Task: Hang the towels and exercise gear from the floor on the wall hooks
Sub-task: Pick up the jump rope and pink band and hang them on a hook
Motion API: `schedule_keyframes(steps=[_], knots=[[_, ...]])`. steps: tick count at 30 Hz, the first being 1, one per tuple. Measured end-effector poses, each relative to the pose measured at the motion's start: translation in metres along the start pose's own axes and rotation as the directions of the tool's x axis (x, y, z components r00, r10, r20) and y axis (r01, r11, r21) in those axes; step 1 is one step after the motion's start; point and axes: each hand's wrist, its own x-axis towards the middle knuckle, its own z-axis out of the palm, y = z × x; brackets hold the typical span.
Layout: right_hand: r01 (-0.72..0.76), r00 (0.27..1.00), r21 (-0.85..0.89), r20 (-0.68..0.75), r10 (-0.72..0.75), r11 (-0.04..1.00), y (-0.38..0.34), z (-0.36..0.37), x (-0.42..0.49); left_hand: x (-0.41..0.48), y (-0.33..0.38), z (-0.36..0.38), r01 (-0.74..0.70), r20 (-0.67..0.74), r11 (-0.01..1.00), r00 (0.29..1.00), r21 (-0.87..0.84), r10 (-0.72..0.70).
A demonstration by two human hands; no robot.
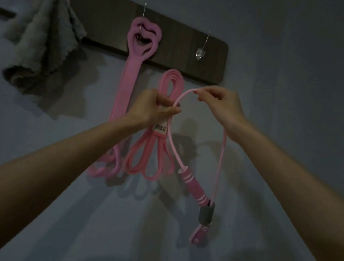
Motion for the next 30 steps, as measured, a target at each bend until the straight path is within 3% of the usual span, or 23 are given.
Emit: schedule_keyframes(steps=[6,13,21,30], knots=[[0.095,0.993,0.05,-0.075,-0.091,0.994,0.02,-0.007,0.062,0.061,0.002,0.005,0.091,-0.127,0.995,0.988,0.047,-0.084],[0.178,0.959,0.043,-0.233,-0.163,0.983,0.022,-0.007,0.133,0.131,0.02,-0.005,0.004,-0.235,0.997,0.972,0.073,0.013],[0.136,0.904,0.076,-0.419,-0.092,0.988,0.021,0.002,0.201,0.198,0.022,-0.002,-0.119,-0.309,0.965,0.932,0.234,0.19],[0.055,0.9,0.264,-0.431,0.067,0.963,0.04,0.013,0.247,0.252,0.003,0.004,-0.142,-0.346,0.961,0.912,0.238,0.221]])
